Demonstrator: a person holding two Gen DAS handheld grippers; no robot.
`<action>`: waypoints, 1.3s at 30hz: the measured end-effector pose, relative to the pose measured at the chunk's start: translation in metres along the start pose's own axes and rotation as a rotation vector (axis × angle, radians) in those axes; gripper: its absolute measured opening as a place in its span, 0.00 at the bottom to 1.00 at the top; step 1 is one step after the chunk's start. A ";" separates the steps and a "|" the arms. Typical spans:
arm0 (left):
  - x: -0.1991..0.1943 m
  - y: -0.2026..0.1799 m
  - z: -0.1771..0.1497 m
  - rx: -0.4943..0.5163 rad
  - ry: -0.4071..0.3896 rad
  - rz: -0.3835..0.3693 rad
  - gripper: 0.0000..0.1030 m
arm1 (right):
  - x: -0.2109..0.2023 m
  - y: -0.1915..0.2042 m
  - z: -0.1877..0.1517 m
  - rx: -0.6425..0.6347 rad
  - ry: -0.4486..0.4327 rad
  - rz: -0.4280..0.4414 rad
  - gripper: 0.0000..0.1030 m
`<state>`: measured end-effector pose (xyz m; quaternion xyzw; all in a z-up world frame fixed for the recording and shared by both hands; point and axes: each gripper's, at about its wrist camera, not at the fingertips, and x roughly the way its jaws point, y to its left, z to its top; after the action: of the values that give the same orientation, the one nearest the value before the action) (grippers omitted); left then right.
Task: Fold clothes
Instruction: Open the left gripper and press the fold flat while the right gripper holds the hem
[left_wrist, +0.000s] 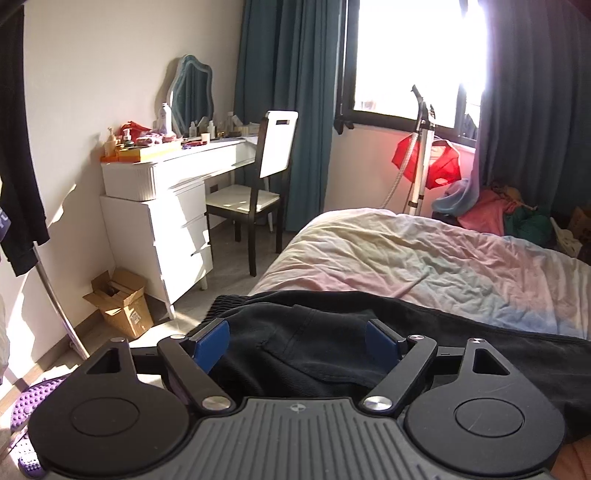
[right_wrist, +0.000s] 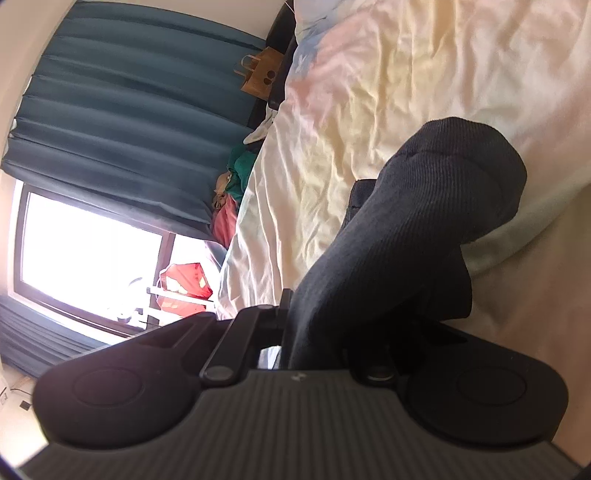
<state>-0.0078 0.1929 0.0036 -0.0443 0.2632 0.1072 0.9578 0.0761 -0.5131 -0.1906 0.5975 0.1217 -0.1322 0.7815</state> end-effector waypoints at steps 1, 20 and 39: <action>0.007 -0.014 -0.004 -0.001 0.005 -0.025 0.80 | 0.000 0.000 0.000 -0.002 0.001 -0.004 0.13; 0.154 -0.182 -0.117 0.185 0.188 -0.227 0.81 | 0.013 -0.026 0.003 0.123 0.061 -0.037 0.17; 0.146 -0.178 -0.122 0.185 0.158 -0.216 0.82 | 0.033 -0.054 0.013 0.353 0.030 0.195 0.65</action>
<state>0.0952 0.0295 -0.1707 0.0078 0.3403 -0.0249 0.9400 0.0887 -0.5417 -0.2476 0.7361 0.0498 -0.0666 0.6717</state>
